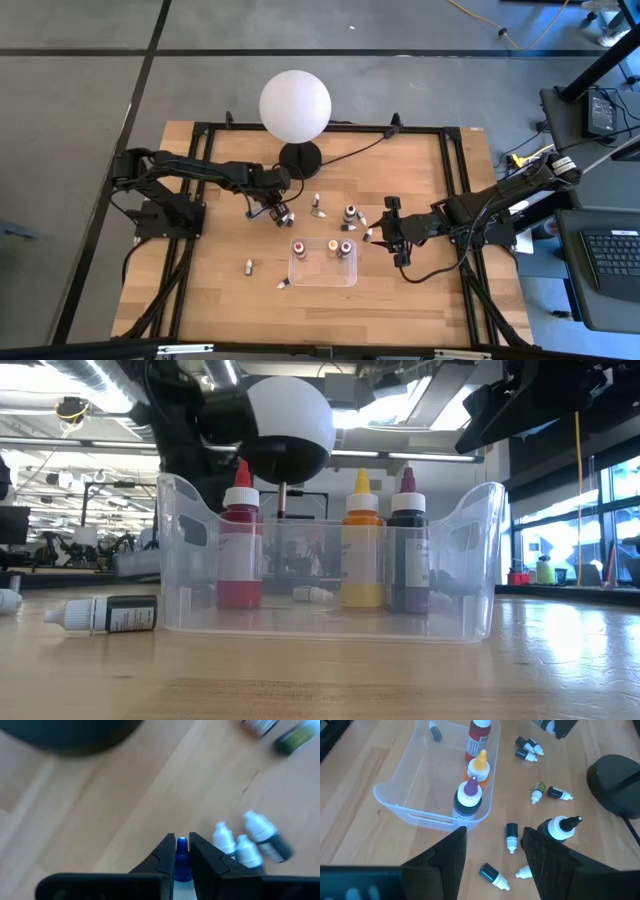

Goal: Pick & Place food coloring
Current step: Put the large blue food coloring bottle into the transparent bin

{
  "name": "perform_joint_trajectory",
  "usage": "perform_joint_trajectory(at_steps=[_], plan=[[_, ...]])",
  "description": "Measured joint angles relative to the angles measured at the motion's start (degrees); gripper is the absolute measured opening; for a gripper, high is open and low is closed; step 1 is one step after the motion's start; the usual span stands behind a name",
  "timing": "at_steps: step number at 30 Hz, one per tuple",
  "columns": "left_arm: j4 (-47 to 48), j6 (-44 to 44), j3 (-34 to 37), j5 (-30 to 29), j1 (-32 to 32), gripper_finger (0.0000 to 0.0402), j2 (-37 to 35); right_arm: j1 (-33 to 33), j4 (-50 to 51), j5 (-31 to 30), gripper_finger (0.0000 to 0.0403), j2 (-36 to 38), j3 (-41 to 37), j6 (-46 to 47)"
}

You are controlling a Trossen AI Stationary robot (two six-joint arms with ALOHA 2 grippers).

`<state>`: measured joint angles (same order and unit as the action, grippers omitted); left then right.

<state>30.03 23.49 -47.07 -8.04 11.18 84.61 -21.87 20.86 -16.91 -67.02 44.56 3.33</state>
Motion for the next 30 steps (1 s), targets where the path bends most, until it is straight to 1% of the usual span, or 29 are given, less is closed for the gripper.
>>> perform_joint_trajectory(at_steps=[6,11,16,19,22,26,30], plan=[[-0.23,-2.97,-2.32,-1.46,-1.50,0.0033,-6.06,0.00,0.02,-0.02,0.0197,0.00,0.00,0.97],[-3.09,-3.67,-2.60,-1.73,-5.07,0.0032,-12.93,0.00,0.00,-0.02,0.0197,0.01,0.00,0.97],[-7.44,-5.26,-2.60,-5.95,-10.36,0.0032,-19.44,0.00,-0.31,-0.02,0.0197,0.00,0.01,0.97],[-13.95,-7.80,-2.60,-6.88,-13.83,0.0032,-21.36,0.00,-0.51,-0.04,0.0197,0.00,0.02,1.26],[-21.79,-12.48,-2.22,-7.38,-17.88,0.0032,-21.32,0.00,-0.49,-0.09,0.0197,0.00,0.02,2.68],[-38.24,-19.28,1.84,-7.32,-22.24,0.0032,-19.99,0.00,-0.50,-0.09,0.0197,0.00,0.02,4.07],[-56.41,-22.66,7.37,-7.25,-25.05,0.0032,-17.54,0.00,-0.52,-0.09,0.0197,0.00,0.02,4.13]])
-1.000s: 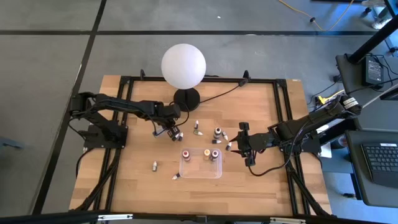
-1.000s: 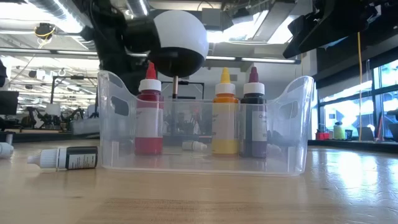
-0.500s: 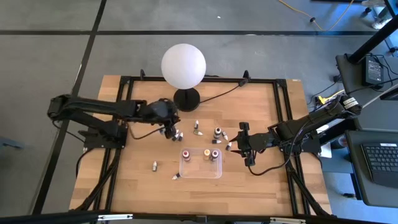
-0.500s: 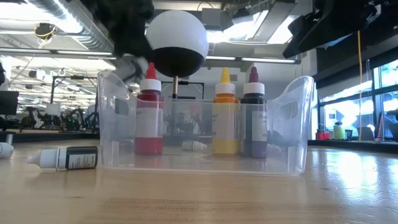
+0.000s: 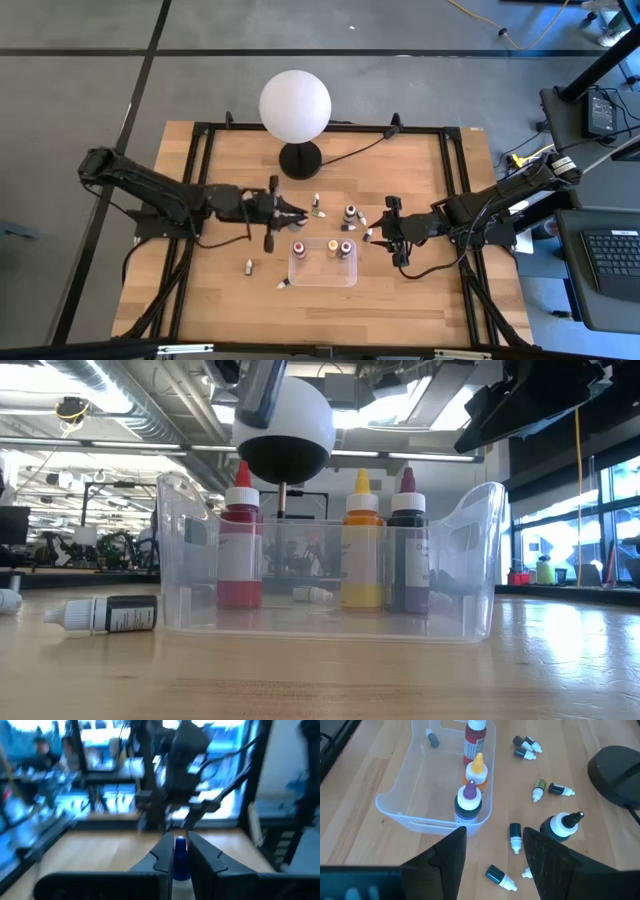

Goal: Pick & Place food coloring
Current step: Put the large blue food coloring bottle into the transparent bin

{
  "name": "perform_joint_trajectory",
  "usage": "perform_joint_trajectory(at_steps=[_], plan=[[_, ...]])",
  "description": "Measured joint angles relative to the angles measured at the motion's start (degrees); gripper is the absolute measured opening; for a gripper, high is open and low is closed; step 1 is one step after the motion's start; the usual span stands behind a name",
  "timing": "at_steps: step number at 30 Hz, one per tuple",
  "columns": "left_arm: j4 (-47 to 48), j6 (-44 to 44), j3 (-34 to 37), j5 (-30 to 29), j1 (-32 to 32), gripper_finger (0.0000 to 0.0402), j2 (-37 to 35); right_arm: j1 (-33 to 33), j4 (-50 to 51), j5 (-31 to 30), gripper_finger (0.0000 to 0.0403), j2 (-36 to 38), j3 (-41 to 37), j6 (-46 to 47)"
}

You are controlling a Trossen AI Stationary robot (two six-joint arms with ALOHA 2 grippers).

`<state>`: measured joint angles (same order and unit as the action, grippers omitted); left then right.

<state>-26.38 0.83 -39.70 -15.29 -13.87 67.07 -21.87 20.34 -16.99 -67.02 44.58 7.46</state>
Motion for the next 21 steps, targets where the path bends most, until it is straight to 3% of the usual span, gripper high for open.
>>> perform_joint_trajectory(at_steps=[7,16,21], plan=[[-27.24,-0.16,6.61,4.85,-1.51,0.0032,11.11,0.00,-0.82,-1.14,0.0197,0.00,0.00,0.02],[-46.47,-3.18,6.80,9.69,-1.41,0.0032,26.87,0.00,-1.82,-1.44,0.0197,0.00,0.00,1.48],[-49.77,-1.40,6.80,11.35,-1.40,0.0032,31.34,0.00,-1.82,-1.44,0.0197,0.00,0.00,1.51]])
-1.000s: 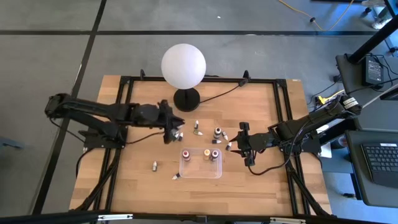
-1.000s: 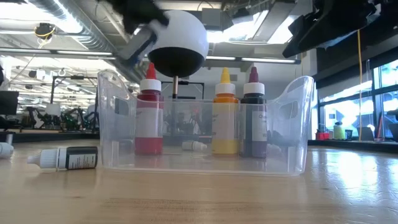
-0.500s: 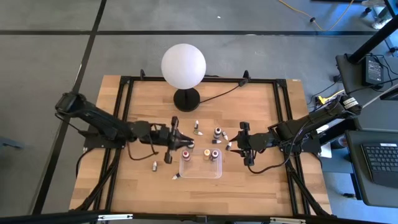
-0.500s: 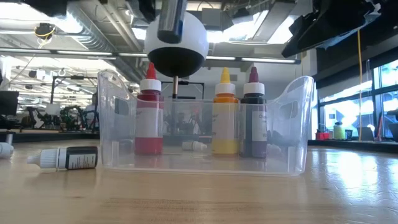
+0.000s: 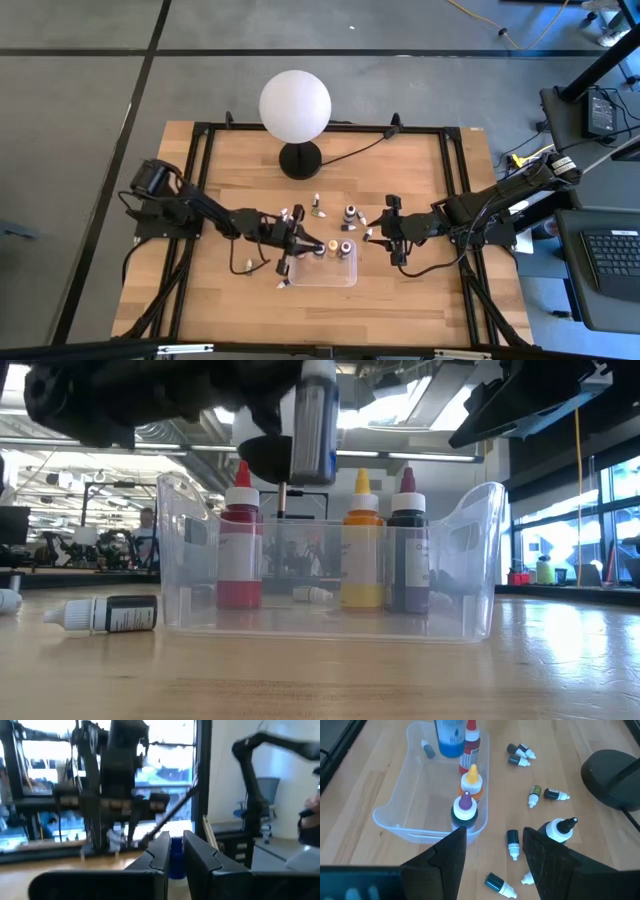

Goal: Pick & Place food coloring
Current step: Put the large blue food coloring bottle into the transparent bin

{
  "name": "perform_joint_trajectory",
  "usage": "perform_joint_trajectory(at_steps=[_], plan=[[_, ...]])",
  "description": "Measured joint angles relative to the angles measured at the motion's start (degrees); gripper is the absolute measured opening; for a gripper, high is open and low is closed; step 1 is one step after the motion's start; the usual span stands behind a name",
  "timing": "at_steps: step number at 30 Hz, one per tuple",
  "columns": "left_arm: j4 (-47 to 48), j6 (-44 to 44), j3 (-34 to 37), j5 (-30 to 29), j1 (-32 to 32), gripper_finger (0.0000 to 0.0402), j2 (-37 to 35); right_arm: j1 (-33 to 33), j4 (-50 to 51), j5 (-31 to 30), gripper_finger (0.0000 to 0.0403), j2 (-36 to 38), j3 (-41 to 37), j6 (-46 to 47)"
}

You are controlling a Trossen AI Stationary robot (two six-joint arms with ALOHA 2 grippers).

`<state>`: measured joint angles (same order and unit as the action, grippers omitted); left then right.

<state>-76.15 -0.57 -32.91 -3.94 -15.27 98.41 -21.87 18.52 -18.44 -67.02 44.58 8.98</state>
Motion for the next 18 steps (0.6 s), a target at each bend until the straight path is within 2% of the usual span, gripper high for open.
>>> perform_joint_trajectory(at_steps=[18], plan=[[-1.76,1.00,-0.08,-4.26,-0.07,0.0032,8.10,0.00,-0.04,0.00,0.0197,0.00,0.00,1.33]])
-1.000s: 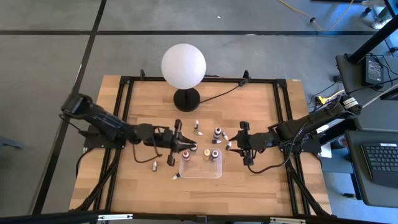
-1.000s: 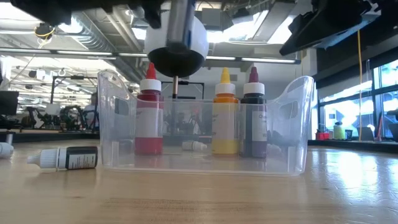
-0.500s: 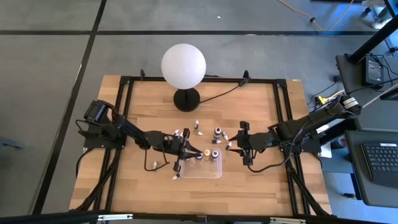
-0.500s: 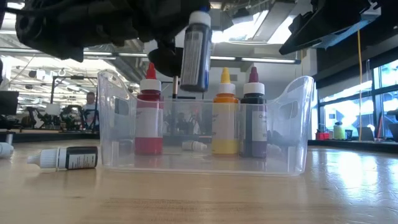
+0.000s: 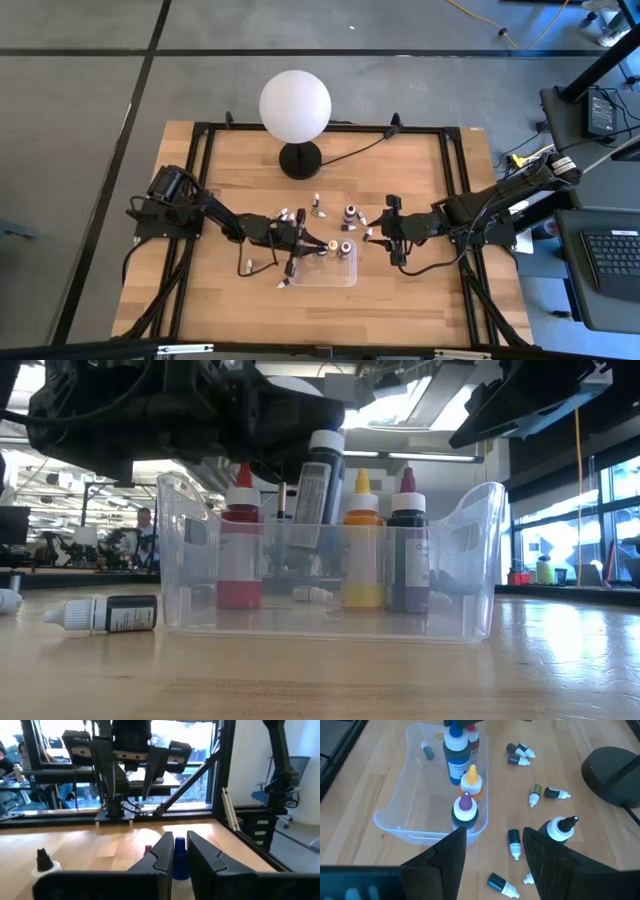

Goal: Pick & Place food coloring
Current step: Put the large blue food coloring bottle into the transparent bin

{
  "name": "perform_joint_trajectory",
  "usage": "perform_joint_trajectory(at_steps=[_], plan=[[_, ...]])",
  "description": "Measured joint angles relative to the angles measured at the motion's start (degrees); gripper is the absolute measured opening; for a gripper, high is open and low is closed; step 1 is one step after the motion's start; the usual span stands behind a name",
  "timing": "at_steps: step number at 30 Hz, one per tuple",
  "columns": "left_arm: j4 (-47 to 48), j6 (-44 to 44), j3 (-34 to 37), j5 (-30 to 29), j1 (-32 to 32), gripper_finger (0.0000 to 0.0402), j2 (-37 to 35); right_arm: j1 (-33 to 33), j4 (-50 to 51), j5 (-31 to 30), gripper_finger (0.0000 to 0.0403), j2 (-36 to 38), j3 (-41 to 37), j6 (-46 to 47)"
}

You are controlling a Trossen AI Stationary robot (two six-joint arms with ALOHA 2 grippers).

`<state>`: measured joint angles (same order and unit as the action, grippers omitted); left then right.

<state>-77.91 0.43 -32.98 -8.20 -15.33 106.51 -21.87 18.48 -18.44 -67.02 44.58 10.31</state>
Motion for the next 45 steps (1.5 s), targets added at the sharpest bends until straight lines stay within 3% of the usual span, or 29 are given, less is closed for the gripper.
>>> perform_joint_trajectory(at_steps=[9,15,23,30,36,45], plan=[[-0.62,-1.66,-0.10,0.02,-0.02,0.0032,1.08,0.00,0.00,0.00,0.0197,0.00,0.00,0.07],[-1.45,-2.08,-0.04,0.41,0.00,0.0056,1.15,0.00,0.00,0.00,0.0197,0.00,0.00,-0.06],[-3.00,-1.76,0.13,0.15,-0.70,0.0034,1.02,-0.01,0.00,0.00,0.0197,0.00,0.00,-0.11],[-2.43,-2.49,0.19,-2.04,-2.70,0.0033,-3.18,0.00,0.00,0.00,0.0197,0.00,0.00,-0.09],[0.11,-1.35,0.14,-7.58,-5.65,0.0032,-4.91,0.00,0.00,0.00,0.0197,0.00,0.00,-0.02],[0.99,-2.72,-0.41,-26.56,-14.38,0.0031,-4.48,0.00,-0.15,0.00,0.0197,0.00,0.00,-0.15]])
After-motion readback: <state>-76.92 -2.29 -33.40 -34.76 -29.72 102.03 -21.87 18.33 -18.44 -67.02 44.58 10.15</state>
